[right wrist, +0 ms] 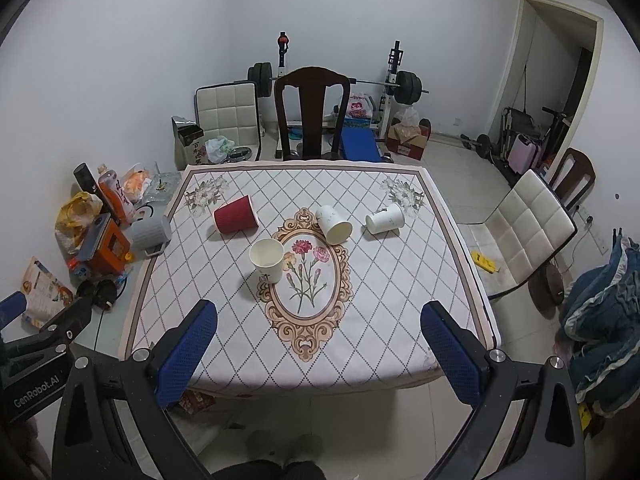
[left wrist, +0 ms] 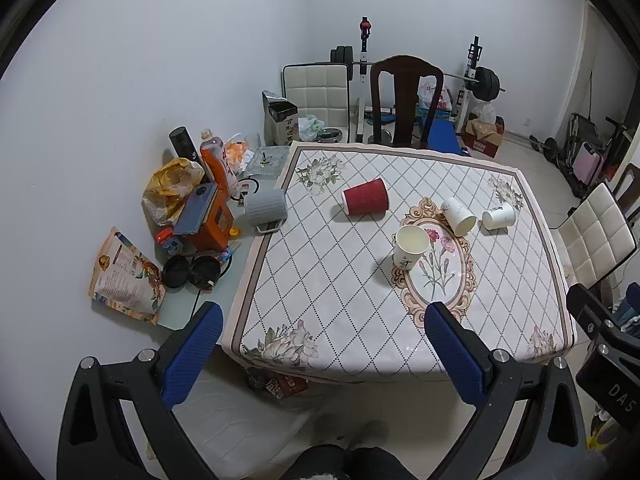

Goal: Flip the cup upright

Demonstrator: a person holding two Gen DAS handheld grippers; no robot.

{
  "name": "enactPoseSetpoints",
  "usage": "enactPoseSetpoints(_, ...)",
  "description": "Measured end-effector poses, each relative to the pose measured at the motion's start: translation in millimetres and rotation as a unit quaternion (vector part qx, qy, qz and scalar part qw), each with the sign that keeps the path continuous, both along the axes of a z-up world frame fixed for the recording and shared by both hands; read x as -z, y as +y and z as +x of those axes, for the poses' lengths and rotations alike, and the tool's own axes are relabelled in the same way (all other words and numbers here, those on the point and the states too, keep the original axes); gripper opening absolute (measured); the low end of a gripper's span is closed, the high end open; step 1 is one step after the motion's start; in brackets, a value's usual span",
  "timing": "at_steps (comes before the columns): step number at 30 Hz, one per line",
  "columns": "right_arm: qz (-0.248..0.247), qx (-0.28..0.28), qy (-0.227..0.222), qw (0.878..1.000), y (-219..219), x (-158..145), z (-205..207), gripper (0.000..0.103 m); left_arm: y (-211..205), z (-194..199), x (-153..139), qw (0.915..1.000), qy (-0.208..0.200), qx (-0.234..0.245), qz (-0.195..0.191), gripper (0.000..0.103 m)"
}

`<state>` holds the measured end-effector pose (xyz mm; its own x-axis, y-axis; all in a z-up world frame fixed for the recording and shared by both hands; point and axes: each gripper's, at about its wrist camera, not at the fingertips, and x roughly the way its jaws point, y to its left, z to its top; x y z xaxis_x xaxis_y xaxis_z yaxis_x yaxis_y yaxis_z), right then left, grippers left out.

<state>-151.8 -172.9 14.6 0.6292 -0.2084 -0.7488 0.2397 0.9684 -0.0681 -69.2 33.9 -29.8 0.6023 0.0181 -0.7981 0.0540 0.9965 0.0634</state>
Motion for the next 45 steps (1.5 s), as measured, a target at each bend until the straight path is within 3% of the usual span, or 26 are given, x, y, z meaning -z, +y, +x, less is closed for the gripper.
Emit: enactPoseSetpoints(45, -0.003, -0.012, 0.000, 1.000, -3.5, -4.2, -4.0, 0.103, -5.7, -1.8, -6.3, 0.9999, -0.013, 0.008, 0.000, 0.103)
